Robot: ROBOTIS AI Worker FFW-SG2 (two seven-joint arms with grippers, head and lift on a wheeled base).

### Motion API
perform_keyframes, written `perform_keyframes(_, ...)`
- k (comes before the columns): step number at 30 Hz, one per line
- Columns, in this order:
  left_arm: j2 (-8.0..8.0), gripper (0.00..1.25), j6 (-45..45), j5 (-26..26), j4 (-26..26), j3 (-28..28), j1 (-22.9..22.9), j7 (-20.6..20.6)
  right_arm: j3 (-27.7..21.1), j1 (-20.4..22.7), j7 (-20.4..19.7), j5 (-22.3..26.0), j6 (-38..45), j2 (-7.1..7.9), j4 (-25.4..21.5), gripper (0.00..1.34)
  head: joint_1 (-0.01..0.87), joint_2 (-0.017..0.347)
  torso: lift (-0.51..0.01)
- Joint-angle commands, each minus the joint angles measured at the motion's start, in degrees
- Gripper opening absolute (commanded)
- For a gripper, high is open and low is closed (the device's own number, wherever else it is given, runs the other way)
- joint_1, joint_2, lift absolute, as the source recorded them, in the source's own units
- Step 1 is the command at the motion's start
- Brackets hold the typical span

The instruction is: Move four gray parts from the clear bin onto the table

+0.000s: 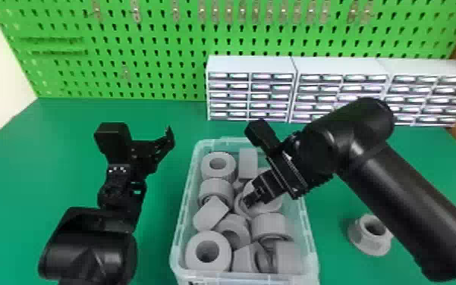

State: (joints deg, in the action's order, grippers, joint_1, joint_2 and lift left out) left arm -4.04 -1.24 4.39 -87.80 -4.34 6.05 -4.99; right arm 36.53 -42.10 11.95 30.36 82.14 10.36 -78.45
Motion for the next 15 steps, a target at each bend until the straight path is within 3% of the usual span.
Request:
perform_keyframes(1,0.0,1.16,-0.1,0.0,0.0,0.0,-0.1,0.1,-0.5,0.0,0.0,-0.1,0.7,-0.07,-0.5,0.41,0.693,0.072,-0.052)
perform_keyframes(15,0.0,1.16,-0.2,0.0,0.0,0.0,-0.2,0.0,-2.7,0.1,0.0,-0.2,1.3,-0.16,-4.0,0.41,0.693,0.072,-0.052)
